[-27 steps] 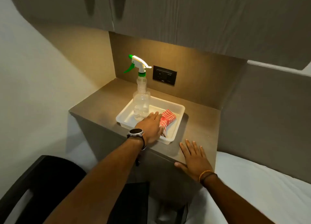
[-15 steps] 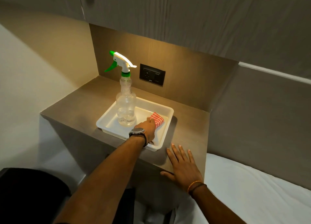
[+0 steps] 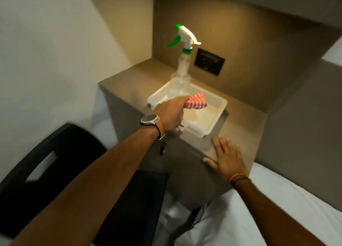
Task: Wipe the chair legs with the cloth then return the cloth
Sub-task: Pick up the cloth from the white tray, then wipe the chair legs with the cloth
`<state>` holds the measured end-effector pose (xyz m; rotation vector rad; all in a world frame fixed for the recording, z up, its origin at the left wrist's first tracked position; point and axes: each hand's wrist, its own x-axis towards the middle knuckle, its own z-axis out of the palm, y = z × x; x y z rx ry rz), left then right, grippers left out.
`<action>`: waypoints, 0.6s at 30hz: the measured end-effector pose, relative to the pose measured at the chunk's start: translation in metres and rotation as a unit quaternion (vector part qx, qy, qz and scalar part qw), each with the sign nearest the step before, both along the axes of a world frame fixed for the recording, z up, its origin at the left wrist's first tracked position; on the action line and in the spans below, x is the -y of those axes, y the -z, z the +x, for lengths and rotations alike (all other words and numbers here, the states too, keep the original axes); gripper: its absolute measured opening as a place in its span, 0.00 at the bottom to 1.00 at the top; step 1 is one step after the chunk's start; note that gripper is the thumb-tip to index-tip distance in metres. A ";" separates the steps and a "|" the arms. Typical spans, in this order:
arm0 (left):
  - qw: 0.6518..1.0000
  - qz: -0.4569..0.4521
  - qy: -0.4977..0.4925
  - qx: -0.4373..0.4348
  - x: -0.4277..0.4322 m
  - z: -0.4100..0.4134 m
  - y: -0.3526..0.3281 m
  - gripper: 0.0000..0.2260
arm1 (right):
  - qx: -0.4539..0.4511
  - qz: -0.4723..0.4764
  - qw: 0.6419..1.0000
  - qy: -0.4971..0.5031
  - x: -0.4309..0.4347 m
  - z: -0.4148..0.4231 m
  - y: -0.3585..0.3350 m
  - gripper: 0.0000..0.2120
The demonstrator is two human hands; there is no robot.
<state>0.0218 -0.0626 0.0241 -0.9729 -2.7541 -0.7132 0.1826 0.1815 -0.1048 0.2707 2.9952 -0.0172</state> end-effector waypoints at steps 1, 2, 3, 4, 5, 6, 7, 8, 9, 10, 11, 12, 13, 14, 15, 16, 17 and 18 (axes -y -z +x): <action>1.000 0.012 -0.006 -0.015 0.022 0.012 0.006 0.27 | -0.006 0.008 1.000 -0.002 0.003 0.001 -0.001 0.48; 0.999 0.025 -0.015 -0.027 0.046 0.026 0.015 0.27 | -0.013 0.007 1.000 -0.003 0.006 0.004 -0.001 0.47; 0.998 0.040 -0.025 -0.037 0.068 0.039 0.026 0.26 | -0.024 0.001 1.000 0.002 0.006 0.006 -0.002 0.46; 0.997 0.054 -0.045 -0.037 0.094 0.055 0.042 0.26 | -0.036 -0.003 0.999 0.002 0.011 0.009 -0.002 0.44; 0.995 0.067 -0.071 -0.027 0.120 0.073 0.059 0.26 | -0.051 0.000 0.999 -0.003 0.018 0.014 0.000 0.43; 0.992 0.077 -0.104 -0.011 0.146 0.094 0.080 0.26 | -0.065 0.010 0.998 -0.015 0.027 0.019 0.004 0.42; 0.987 0.086 -0.138 0.011 0.172 0.117 0.101 0.25 | -0.077 0.020 0.996 -0.032 0.041 0.026 0.010 0.41; 0.981 0.091 -0.166 0.036 0.193 0.139 0.122 0.25 | -0.087 0.020 0.995 -0.050 0.055 0.033 0.015 0.40; 0.974 0.089 -0.196 0.068 0.215 0.165 0.144 0.25 | -0.093 0.012 0.993 -0.076 0.075 0.042 0.023 0.40; 0.966 0.082 -0.222 0.101 0.237 0.190 0.167 0.25 | -0.092 -0.001 0.990 -0.105 0.098 0.051 0.034 0.40; 0.957 0.071 -0.244 0.138 0.256 0.216 0.190 0.26 | -0.080 -0.013 0.988 -0.133 0.122 0.060 0.049 0.40; 0.946 0.060 -0.264 0.178 0.273 0.243 0.215 0.27 | -0.058 -0.023 0.985 -0.159 0.148 0.069 0.065 0.40; 0.932 0.053 -0.281 0.221 0.286 0.268 0.236 0.26 | -0.032 -0.034 0.982 -0.181 0.170 0.079 0.081 0.40; 0.913 0.058 -0.304 0.267 0.297 0.294 0.258 0.24 | 0.003 -0.043 0.978 -0.206 0.195 0.089 0.100 0.40; 0.888 0.083 -0.332 0.309 0.305 0.320 0.279 0.20 | 0.038 -0.048 0.970 -0.233 0.219 0.099 0.121 0.41; 0.856 0.124 -0.361 0.348 0.311 0.345 0.301 0.16 | 0.067 -0.053 0.961 -0.263 0.240 0.110 0.144 0.41; 0.822 0.172 -0.389 0.378 0.315 0.368 0.323 0.13 | 0.088 -0.058 0.952 -0.289 0.259 0.120 0.168 0.41; 0.792 0.215 -0.411 0.398 0.314 0.385 0.341 0.12 | 0.102 -0.063 0.944 -0.308 0.274 0.126 0.187 0.41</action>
